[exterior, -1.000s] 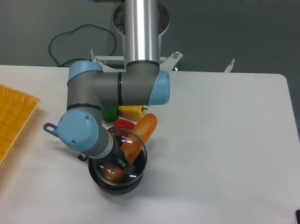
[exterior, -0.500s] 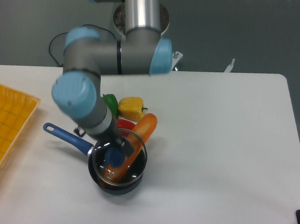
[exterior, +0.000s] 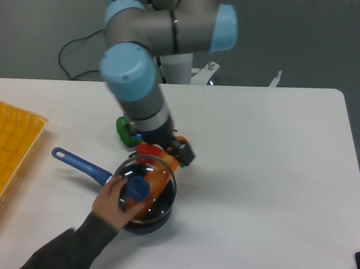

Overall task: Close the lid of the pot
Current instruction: 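Raise the gripper up and away from the lid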

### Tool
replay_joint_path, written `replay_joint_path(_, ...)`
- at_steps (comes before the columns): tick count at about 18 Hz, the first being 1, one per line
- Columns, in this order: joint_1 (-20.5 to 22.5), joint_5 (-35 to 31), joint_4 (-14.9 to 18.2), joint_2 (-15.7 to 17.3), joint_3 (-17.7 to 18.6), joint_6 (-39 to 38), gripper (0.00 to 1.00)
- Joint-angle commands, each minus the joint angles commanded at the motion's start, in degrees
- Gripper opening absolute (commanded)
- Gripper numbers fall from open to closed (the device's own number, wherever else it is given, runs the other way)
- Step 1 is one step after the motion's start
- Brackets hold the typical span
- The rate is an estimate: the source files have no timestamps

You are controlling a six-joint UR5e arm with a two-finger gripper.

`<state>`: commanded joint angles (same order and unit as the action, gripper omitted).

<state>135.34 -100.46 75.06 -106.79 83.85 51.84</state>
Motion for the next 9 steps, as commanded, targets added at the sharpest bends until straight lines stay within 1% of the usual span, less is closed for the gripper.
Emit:
replay_joint_path(2,2.6,1.0,-0.1,0.0,0.3,1.9,1.0)
replay_joint_path(4,5.6,3.5,-0.2,0.0,0.4,3.8,1.0)
replay_joint_path(7,10.1,5.1,-0.2,-0.3,1.1,13.5,1.0)
replay_joint_path(9,12.1,5.3,-0.2,-0.6,1.8,17.3,1.0)
